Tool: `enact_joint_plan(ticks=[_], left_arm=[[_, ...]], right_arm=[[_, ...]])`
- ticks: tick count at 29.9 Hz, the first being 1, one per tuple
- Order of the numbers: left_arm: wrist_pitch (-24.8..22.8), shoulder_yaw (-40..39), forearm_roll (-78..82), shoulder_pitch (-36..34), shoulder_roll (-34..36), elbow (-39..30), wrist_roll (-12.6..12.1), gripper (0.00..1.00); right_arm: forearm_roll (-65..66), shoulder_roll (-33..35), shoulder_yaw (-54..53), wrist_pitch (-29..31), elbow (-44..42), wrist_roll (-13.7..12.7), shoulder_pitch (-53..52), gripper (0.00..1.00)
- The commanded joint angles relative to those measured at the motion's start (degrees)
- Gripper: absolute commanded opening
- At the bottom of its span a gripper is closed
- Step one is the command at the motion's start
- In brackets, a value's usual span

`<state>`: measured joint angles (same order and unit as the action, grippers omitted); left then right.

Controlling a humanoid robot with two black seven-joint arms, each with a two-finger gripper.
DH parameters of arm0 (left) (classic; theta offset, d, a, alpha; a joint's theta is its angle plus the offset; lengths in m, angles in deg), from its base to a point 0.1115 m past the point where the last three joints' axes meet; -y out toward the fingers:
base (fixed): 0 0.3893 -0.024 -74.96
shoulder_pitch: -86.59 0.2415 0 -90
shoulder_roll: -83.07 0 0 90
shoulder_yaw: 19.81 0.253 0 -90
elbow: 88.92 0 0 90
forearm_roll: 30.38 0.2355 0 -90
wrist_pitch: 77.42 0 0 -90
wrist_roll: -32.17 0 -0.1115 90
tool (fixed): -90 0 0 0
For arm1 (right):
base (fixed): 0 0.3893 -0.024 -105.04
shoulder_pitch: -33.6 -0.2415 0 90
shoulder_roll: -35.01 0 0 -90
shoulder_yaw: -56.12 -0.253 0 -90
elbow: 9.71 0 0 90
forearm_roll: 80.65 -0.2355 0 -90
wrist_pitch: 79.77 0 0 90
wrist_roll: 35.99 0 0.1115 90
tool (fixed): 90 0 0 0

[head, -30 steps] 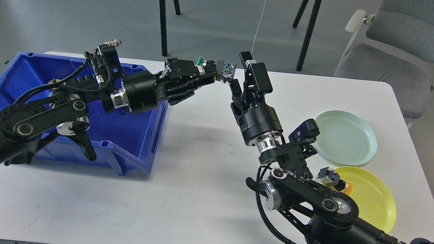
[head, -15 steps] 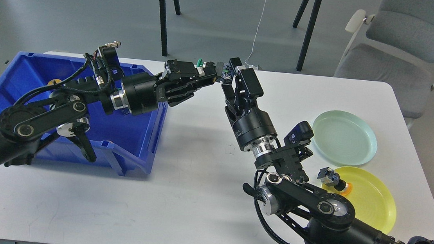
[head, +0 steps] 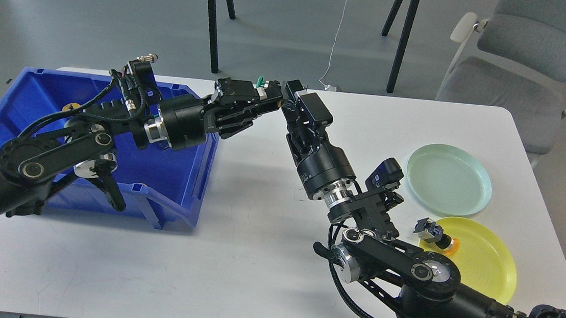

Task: Pass button and place on color plate
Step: 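Grasp the green button with the right gripper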

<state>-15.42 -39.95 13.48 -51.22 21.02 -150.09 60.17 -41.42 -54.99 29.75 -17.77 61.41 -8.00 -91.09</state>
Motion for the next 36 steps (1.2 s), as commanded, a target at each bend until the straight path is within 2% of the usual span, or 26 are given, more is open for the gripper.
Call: enact_joint_plan(ticks=[1, 5, 7, 9, 11, 12, 13, 14, 19, 27, 32, 36], left_arm=[[0.0, 0.01, 0.0, 0.0, 0.0, 0.0, 0.0, 0.04], [0.0, 0.01, 0.0, 0.0, 0.0, 0.0, 0.0, 0.04], [0.0, -0.08, -0.09, 0.0, 0.0, 0.18, 0.0, 0.05], [0.0, -0.17, -0.27, 0.09, -0.09, 0.79, 0.0, 0.12], [0.0, -0.17, -1.58, 0.79, -0.09, 0.88, 0.0, 0.29], [0.0, -0.26, -2.45, 0.97, -0.17, 0.88, 0.0, 0.43], [0.0, -0.26, -3.33, 1.06, -0.17, 0.88, 0.0, 0.66], [0.0, -0.26, -4.21, 1.06, -0.26, 0.88, 0.0, 0.73], [0.0, -0.26, -5.8, 1.14, -0.53, 1.14, 0.0, 0.77], [0.0, -0.26, -5.89, 1.14, -0.53, 1.23, 0.0, 0.78], [0.0, -0.26, -5.89, 1.23, -0.53, 1.23, 0.0, 0.79], [0.0, -0.26, -5.98, 1.23, -0.61, 1.23, 0.0, 0.79]], right_arm=[[-0.03, 0.0, 0.0, 0.0, -0.1, 0.0, -0.2, 0.32], [-0.03, 0.0, 0.09, 0.0, 0.07, 0.0, -0.12, 0.24], [-0.03, 0.0, 0.09, 0.0, 0.16, 0.0, -0.03, 0.16], [-0.03, 0.0, 0.18, 0.0, 0.42, 0.0, -0.03, 0.14], [-0.11, 0.0, 0.35, 0.0, 0.51, 0.0, 0.06, 0.13], [-0.03, 0.0, 0.35, 0.0, 0.51, 0.0, 0.23, 0.13], [-0.03, 0.0, 0.35, 0.0, 0.51, 0.0, 0.41, 0.13], [-0.11, 0.0, 0.35, 0.0, 0.6, 0.0, 0.5, 0.13], [-0.03, 0.0, 0.18, 0.0, 1.83, 0.0, 1.46, 0.12], [-0.03, 0.0, -2.27, 0.0, 6.65, 0.0, 5.32, 0.12], [-0.11, 7.99, -8.69, 0.0, 7.55, 0.0, 10.87, 0.12], [-0.11, 13.62, -14.93, 0.0, -0.25, 0.0, 14.12, 0.12]])
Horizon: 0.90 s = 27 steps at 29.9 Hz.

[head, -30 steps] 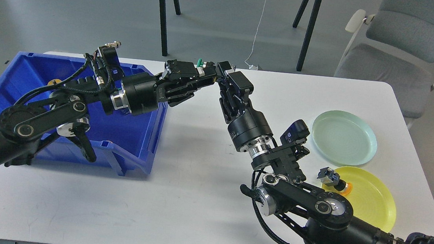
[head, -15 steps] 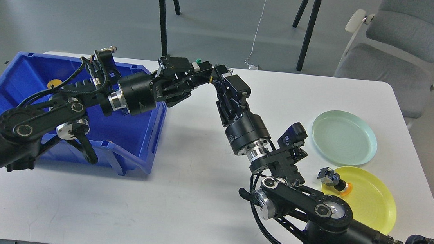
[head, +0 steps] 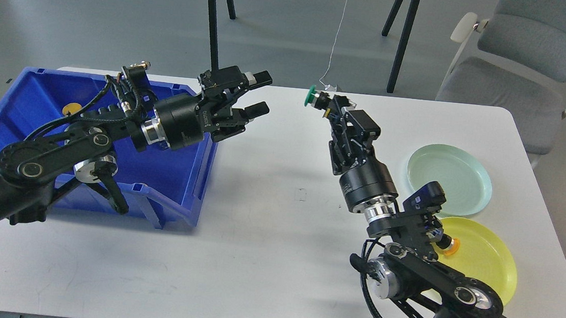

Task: Pass button and place on color plate
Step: 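Grasp the green button with the right gripper, then lower the green button onto the pale green plate and release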

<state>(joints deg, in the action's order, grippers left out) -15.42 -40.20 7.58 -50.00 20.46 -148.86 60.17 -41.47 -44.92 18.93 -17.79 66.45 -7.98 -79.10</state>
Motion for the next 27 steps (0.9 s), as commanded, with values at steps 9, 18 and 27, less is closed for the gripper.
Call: enact_joint_plan(ticks=[9, 18, 27], left_arm=[[0.0, 0.0, -0.08, 0.44, -0.06, 0.0, -0.01, 0.79], [0.0, 0.0, -0.43, 0.45, -0.06, 0.0, -0.01, 0.79], [0.0, 0.0, -0.52, 0.45, -0.06, 0.0, -0.01, 0.79]], right_arm=[[0.11, 6.29, -5.08, 0.02, -23.41, -0.01, 2.31, 0.12], [-0.15, 5.93, -5.51, 0.02, -29.05, -0.01, 2.39, 0.19], [-1.03, 5.84, -7.71, 0.02, -27.83, -0.01, 3.01, 0.61]])
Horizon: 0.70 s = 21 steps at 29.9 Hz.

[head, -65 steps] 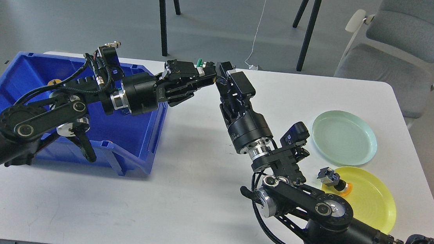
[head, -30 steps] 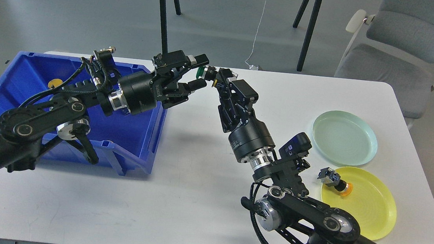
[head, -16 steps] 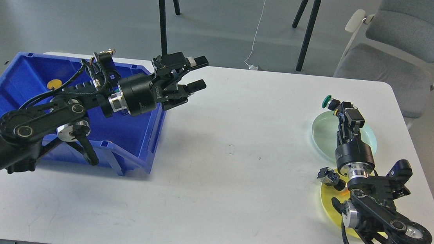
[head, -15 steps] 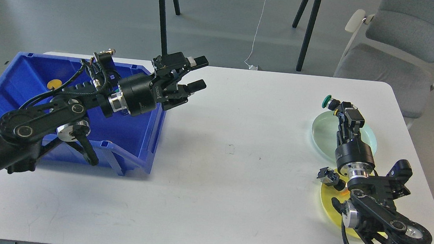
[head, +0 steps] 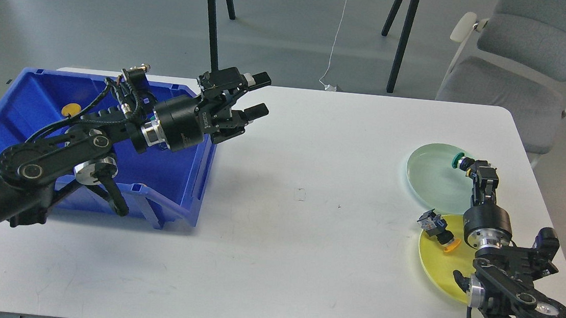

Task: Pass button and place on color plate
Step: 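Lower the green button onto the pale green plate and release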

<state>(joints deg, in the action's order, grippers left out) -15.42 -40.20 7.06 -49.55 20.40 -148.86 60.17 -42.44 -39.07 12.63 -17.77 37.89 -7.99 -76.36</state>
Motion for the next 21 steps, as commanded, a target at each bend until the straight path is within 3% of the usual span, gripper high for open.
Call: enact_joint_plan(ticks=[1, 7, 12, 21], left_arm=[[0.0, 0.0, 0.09, 0.0, 0.0, 0.0, -0.01, 0.79], [0.0, 0.0, 0.09, 0.0, 0.0, 0.0, -0.01, 0.79], [0.0, 0.0, 0.09, 0.0, 0.0, 0.0, -0.01, 0.79], [0.0, -1.14, -0.52, -0.17, -0.09, 0.08, -0.01, 0.81]], right_arm=[[-0.07, -0.01, -2.11, 0.0, 1.17, -0.01, 0.53, 0.66], [-0.07, 0.25, -3.88, 0.0, 5.04, -0.01, 1.67, 0.96], [-0.07, 0.69, -4.75, 0.0, 11.0, -0.01, 3.17, 0.97], [-0.95, 7.55, -7.75, 0.0, 36.31, -0.01, 3.88, 0.98]])
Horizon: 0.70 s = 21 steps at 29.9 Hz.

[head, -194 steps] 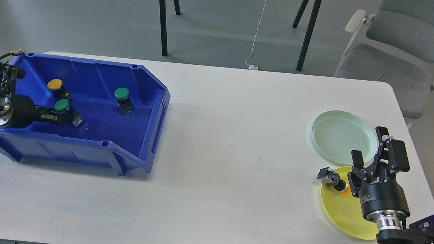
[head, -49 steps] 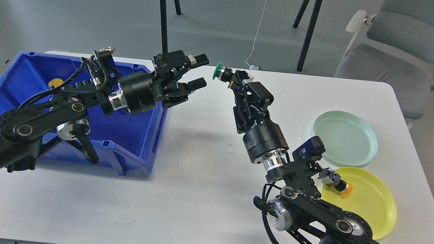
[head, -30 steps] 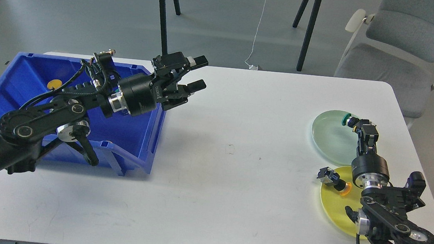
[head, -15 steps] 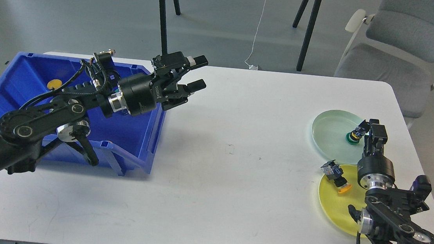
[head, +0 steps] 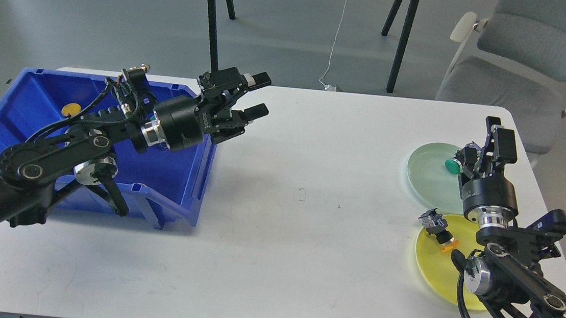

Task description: Pass button and place on color plate

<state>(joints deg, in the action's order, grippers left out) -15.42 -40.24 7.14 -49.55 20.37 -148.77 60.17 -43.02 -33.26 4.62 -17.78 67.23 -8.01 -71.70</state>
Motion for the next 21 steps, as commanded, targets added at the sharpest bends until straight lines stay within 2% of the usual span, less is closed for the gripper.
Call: enact_joint_plan(ticks=[1, 7, 8, 14, 19, 21], left_arm=[[0.0, -2.67, -1.31, -0.09, 0.03, -0.09, 0.0, 0.82], [0.0, -11.19, -6.49, 1.32, 1.17, 0.17, 0.0, 0.86], [0.0, -12.95, -8.15, 1.75, 1.44, 0.7, 0.0, 0.86], [0.0, -20.17, -18.79, 1.94, 1.35, 7.54, 0.0, 0.87], [0.0, -23.6, -22.93, 1.32, 0.83, 15.02, 0.0, 0.9], [0.0, -24.57, -24.16, 1.32, 0.48, 16.43, 0.0, 0.91]], right_arm=[[-0.54, 2.0, 0.26, 0.01, 9.08, 0.01, -1.3, 0.98], [-14.76, 8.94, 3.24, 0.01, 14.11, 0.01, -7.1, 0.98], [-15.82, 10.43, 3.86, 2.41, 14.2, 0.01, -7.81, 0.98], [-18.2, 15.45, 7.46, 28.24, 12.97, 0.01, -12.02, 0.98], [-18.73, 19.66, 13.17, 44.24, 8.76, 0.01, -17.21, 0.99], [-19.52, 19.85, 14.67, 48.56, 6.56, 0.01, -19.49, 0.99]])
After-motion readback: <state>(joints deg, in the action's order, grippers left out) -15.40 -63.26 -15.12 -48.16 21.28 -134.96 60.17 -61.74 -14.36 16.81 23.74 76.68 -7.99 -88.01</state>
